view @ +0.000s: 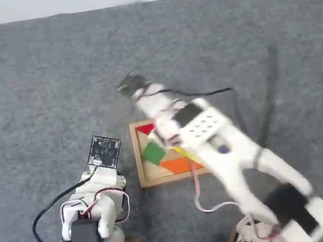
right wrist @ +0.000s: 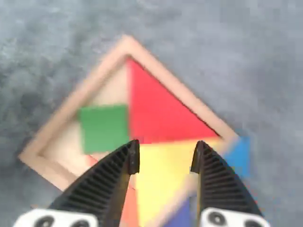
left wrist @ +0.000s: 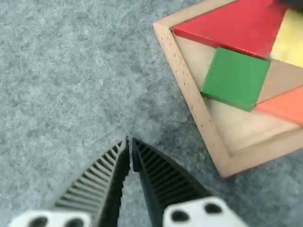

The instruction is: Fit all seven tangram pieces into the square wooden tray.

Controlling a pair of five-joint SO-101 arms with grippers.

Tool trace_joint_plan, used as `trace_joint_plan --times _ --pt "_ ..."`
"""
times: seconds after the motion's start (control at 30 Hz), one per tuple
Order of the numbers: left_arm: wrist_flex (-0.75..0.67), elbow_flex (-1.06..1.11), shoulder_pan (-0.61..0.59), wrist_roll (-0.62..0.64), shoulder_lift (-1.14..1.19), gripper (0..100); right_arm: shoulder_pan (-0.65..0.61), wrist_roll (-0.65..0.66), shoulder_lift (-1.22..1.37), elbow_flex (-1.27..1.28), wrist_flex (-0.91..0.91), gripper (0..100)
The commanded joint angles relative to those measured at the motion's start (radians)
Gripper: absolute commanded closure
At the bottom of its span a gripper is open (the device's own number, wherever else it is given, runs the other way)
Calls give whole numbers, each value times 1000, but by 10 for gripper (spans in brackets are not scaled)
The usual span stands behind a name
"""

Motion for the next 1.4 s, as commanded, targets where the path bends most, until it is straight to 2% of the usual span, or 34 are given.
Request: trace_joint_plan --times 0.0,0.17,0.37,0.5,0.63,0.87,1.07,1.37 --pt "6 -12 -5 8 -25 987 153 14 -156 48 36 816" --pt "6 -12 -5 8 -25 987 288 49 -117 123 38 815" --pt "6 -12 -5 8 -25 987 354 66 8 132 47 814" --pt "6 -12 -5 8 -25 987 312 166 25 157 93 814" --pt "6 -12 -5 8 -25 987 246 175 -31 273 67 809" --pt "6 -12 -5 8 -25 987 222 176 -183 410 -4 715" --pt "6 -12 -5 8 -25 987 216 176 -185 417 -4 712" --pt "6 -12 -5 8 -25 987 133 164 -180 460 -1 713"
